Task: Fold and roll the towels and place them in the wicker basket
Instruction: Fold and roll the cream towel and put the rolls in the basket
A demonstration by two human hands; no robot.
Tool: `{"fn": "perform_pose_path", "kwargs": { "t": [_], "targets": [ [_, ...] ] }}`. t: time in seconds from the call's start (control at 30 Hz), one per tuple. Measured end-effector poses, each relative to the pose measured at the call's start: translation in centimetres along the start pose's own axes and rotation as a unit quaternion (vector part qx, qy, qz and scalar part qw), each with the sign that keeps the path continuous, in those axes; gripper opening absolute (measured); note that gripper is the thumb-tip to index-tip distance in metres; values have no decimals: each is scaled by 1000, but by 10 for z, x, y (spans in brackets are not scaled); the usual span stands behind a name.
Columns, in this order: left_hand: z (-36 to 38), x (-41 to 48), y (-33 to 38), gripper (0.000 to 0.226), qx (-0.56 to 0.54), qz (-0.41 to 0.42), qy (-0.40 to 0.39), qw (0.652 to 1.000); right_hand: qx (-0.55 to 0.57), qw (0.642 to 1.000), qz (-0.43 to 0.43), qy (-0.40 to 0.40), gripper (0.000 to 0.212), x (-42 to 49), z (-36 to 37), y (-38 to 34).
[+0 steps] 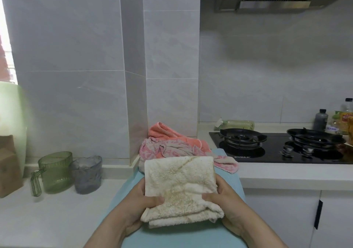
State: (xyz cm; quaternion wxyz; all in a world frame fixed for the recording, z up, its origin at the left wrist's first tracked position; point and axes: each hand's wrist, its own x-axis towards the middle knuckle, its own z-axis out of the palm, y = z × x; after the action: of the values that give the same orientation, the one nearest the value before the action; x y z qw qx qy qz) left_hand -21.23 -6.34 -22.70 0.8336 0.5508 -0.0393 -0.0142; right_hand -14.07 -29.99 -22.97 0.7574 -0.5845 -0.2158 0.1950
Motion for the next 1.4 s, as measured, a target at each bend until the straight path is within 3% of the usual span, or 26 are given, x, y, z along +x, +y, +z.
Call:
{"fn": "perform_pose_path", "kwargs": {
  "t": [0.2, 0.37, 0.47, 0.63, 0.73, 0.83, 0.93, 1.03, 1.13, 1.23, 1.33, 1.4],
  "targets": [
    [-6, 8, 1, 44, 12, -26, 74, 997, 75, 997, 34, -9, 58, 2, -1, -2],
    [-9, 10, -1, 65, 2, -23, 79, 997, 91, 995, 48, -18, 48, 0, 0, -4],
    [-12, 10, -2, 56, -5, -16, 55, 998, 102, 994, 47, -5, 41, -1, 1, -3],
    [-12, 10, -1, 51, -53, -17, 103, 993, 93, 995, 43, 1, 47, 1, -1, -1],
    [-2, 3, 5, 21, -49, -38, 119, 991, 86, 995, 52, -1, 46, 3, -3, 1],
    [7, 1, 9, 35, -57, -26, 121, 991, 126, 990, 63, -12, 46, 5, -4, 1],
    [-9, 11, 6, 28, -95, -51, 124, 986, 176, 982, 69, -26, 46, 4, -2, -3],
    [-17, 13, 2, 38, -77, -51, 124, 988, 182, 980, 67, -36, 46, 4, -3, -3],
    [-6, 5, 6, 21, -65, -48, 94, 992, 191, 978, 79, -7, 42, 8, -10, 1],
    [-8, 8, 4, 38, -54, -21, 112, 992, 229, 969, 86, 17, 29, 6, -7, 0],
    [-8, 7, 5, 44, -50, 7, 135, 990, 160, 985, 54, 37, 27, 2, 0, -3],
    [-7, 7, 4, 44, 12, 8, 103, 995, 89, 995, 16, 39, 13, 2, 0, 2]
  ]
}}
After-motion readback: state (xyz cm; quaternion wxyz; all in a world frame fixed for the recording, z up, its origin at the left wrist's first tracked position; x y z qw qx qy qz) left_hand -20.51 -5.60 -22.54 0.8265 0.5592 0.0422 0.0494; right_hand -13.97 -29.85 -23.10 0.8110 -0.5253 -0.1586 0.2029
